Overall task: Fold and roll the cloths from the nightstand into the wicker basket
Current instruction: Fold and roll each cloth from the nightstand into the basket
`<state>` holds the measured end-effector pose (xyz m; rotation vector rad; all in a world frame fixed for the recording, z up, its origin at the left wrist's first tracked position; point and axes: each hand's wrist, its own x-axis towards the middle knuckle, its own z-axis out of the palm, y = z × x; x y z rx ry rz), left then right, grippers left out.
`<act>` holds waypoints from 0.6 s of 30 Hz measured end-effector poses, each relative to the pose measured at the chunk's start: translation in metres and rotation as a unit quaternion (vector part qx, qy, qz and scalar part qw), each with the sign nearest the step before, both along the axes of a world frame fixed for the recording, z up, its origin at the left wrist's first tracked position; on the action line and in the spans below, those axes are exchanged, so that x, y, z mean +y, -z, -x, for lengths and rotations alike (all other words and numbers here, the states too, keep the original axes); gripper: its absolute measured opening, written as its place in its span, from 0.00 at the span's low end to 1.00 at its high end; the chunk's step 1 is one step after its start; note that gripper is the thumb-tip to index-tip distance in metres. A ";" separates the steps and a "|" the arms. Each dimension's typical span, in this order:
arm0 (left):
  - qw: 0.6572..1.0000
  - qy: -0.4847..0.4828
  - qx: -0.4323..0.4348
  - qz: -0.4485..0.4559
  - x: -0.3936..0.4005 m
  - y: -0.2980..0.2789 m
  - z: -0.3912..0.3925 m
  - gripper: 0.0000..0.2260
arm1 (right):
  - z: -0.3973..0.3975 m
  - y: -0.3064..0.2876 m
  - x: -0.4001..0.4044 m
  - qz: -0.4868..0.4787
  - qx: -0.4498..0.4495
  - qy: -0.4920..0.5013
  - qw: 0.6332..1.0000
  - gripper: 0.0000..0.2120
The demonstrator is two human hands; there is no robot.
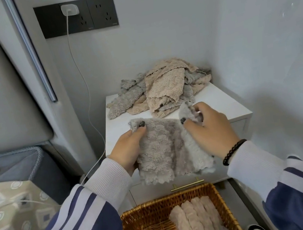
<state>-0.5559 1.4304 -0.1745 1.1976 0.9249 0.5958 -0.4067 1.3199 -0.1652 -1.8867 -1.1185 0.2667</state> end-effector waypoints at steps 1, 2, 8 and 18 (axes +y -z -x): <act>1.000 0.001 -0.008 0.010 -0.003 0.000 -0.003 0.12 | 0.005 0.001 0.000 0.000 0.004 -0.013 1.000 0.03; 1.000 0.006 -0.013 0.018 -0.005 0.001 -0.006 0.12 | 0.010 0.002 0.000 0.001 0.002 -0.022 1.000 0.03; 0.998 0.045 -0.028 0.040 -0.018 0.002 -0.017 0.14 | 0.025 0.007 0.001 0.008 0.014 -0.047 0.999 0.11; 0.993 0.095 -0.068 0.012 -0.018 0.002 -0.018 0.20 | 0.021 0.006 -0.002 0.001 0.254 -0.179 0.951 0.25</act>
